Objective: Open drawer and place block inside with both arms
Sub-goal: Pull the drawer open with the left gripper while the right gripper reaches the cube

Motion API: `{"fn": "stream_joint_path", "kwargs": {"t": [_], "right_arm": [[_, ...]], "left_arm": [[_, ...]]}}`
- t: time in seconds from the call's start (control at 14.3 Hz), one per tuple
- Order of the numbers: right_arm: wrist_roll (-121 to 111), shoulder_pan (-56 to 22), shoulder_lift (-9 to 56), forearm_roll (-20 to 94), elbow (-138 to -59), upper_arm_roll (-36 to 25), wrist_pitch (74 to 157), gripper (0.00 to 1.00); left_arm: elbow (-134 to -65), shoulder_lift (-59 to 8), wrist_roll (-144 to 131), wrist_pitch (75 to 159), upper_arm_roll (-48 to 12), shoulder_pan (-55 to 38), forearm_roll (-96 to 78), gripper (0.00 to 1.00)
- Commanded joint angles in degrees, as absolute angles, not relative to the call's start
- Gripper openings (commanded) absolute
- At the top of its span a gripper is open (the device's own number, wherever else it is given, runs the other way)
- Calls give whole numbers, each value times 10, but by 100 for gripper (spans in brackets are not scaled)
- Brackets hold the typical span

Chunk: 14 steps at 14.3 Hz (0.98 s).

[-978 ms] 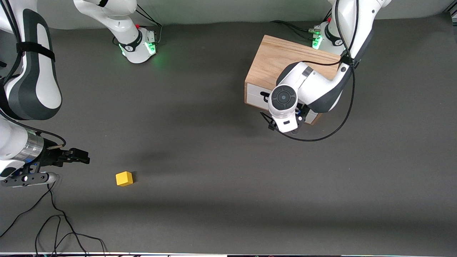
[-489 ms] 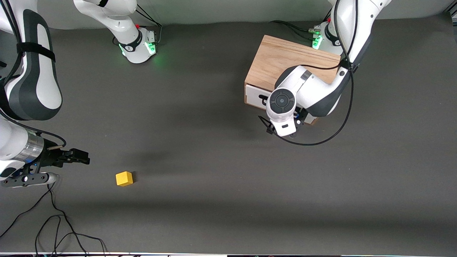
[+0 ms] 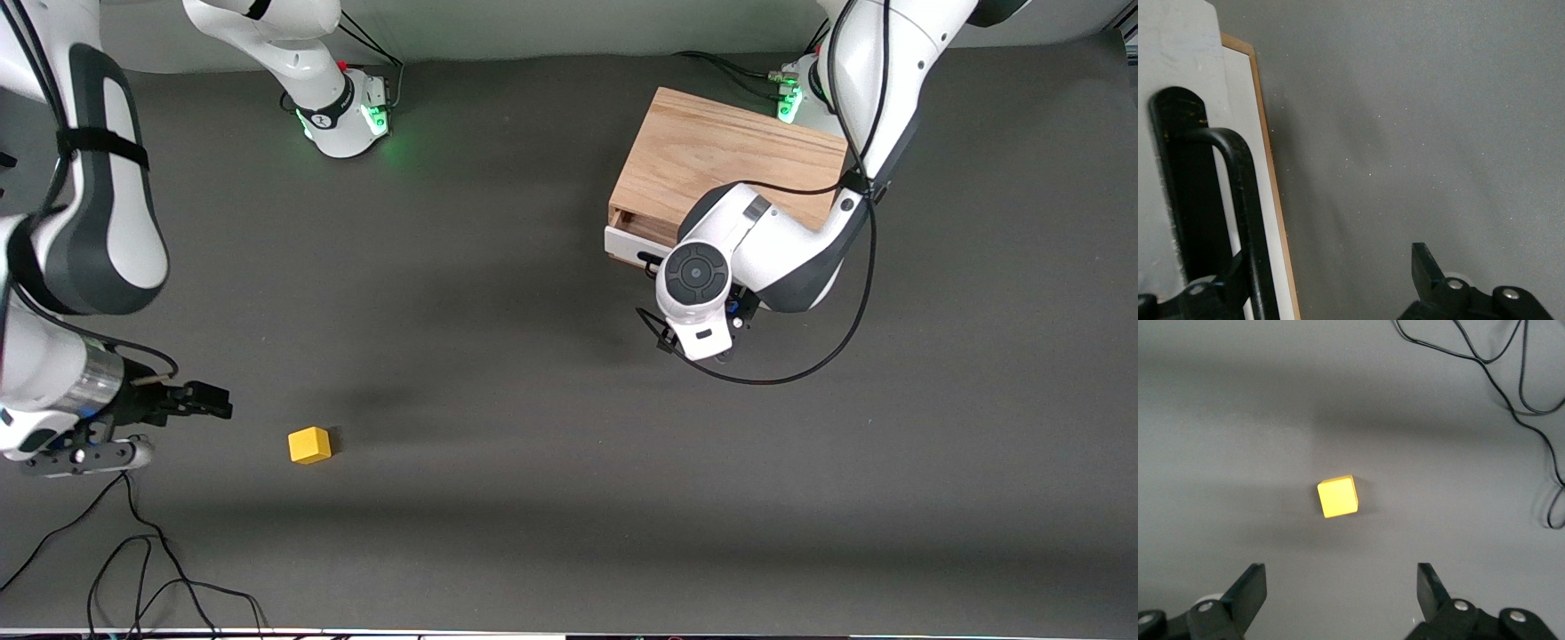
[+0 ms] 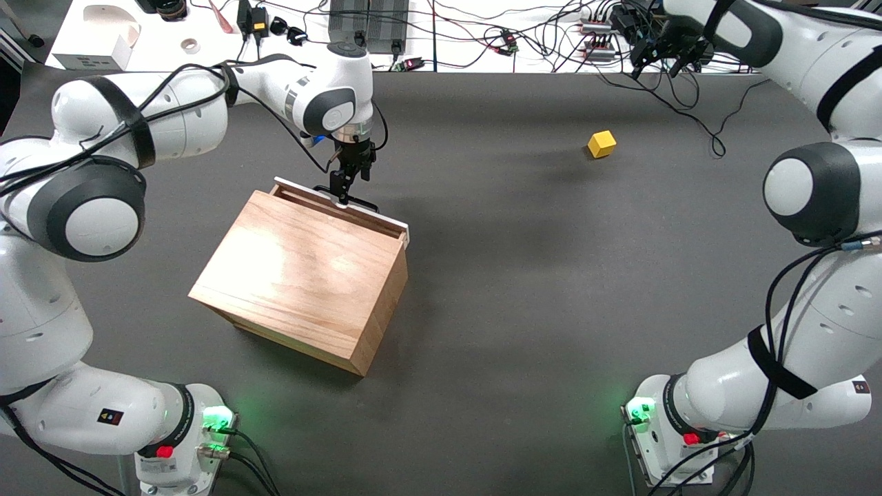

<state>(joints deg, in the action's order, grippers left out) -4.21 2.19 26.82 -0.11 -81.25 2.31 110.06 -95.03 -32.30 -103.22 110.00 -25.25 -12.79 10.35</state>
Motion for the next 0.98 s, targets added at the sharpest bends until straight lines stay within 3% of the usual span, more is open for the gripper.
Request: {"fn": "stream_joint_path", "kwargs": {"t": [0.0,0.56,0.91], "right_arm": [[-36,18,306,-5,-806,23,1141,100],[-48,2,361,-8,-838,23,1240,100],[-55,-5,393,-11,-845,23,1275,100]], "left_arm": [[-876,-369,-1068,1115,-250,-149,131,100],[-795,-409,-1078,1118,-242,-164,142,100],[-781,-417,-1079,1125,-238,-168,150,100]]}}
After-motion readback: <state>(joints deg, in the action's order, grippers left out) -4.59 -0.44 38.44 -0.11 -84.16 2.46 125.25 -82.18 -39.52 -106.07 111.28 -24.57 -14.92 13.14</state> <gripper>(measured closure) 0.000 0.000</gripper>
